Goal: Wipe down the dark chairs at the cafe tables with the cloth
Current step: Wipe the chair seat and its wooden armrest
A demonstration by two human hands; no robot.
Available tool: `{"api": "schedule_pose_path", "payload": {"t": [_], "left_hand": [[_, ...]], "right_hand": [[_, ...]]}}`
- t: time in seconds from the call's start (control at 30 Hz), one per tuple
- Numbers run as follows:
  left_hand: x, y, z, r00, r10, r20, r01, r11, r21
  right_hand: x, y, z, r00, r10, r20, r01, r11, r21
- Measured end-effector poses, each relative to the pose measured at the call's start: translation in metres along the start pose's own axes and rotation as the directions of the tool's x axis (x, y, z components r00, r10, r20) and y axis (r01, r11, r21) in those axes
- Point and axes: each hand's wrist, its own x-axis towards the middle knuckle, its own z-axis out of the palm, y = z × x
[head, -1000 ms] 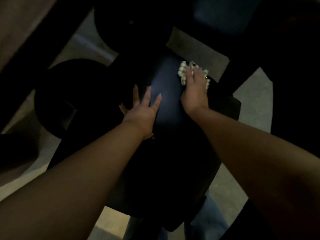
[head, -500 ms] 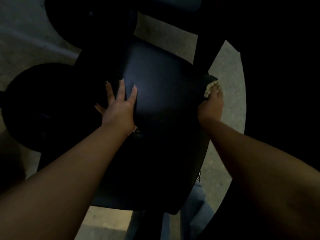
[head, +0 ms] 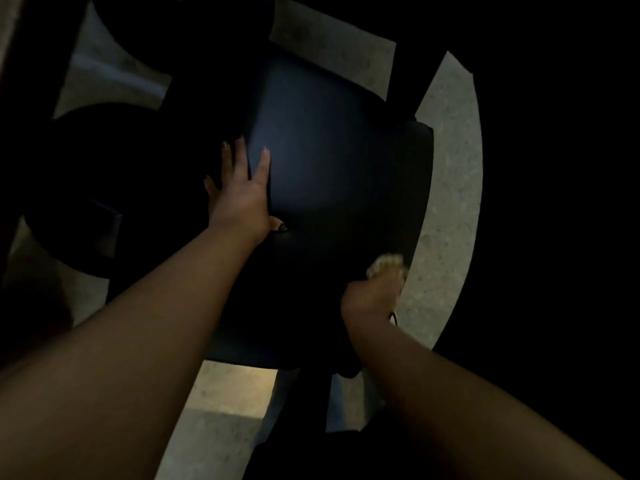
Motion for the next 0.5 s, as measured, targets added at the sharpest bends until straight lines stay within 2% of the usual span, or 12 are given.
{"api": "schedule_pose_path", "payload": {"t": [0.03,0.07,0.13,0.2,0.3,0.37,0.43,0.5], "left_hand": [[-0.002,-0.002,0.002,1.0,-0.008,-0.017,0.008,1.0,-0.009],[-0.004,-0.004,0.005,0.999,-0.027,-0.034,0.026,0.999,-0.019],[-0.005,-0.005,0.008,0.995,-0.091,-0.05,0.089,0.995,-0.038],[-0.005,-0.002,0.009,0.99,-0.135,-0.04,0.133,0.99,-0.053],[-0.001,-0.004,0.014,0.989,-0.135,-0.063,0.131,0.99,-0.055],[0.0,-0.004,0.014,0.987,-0.145,-0.064,0.141,0.989,-0.051],[0.0,-0.004,0.014,0.988,-0.14,-0.068,0.138,0.989,-0.044],[0.0,-0.004,0.014,0.987,-0.143,-0.072,0.14,0.989,-0.047]], "right_hand": [[0.02,-0.013,-0.012,0.986,-0.165,-0.034,0.165,0.986,-0.012],[0.044,-0.031,-0.023,0.935,-0.349,-0.06,0.347,0.937,-0.039],[0.093,-0.069,-0.042,0.821,-0.571,-0.012,0.568,0.818,-0.092],[0.143,-0.098,-0.055,0.786,-0.619,0.005,0.614,0.779,-0.128],[0.196,-0.127,-0.061,0.857,-0.515,0.023,0.509,0.839,-0.192],[0.195,-0.124,-0.048,0.881,-0.473,0.019,0.452,0.829,-0.328],[0.174,-0.104,-0.033,0.86,-0.511,-0.014,0.456,0.779,-0.431],[0.139,-0.078,-0.017,0.828,-0.561,0.016,0.504,0.729,-0.464]]}}
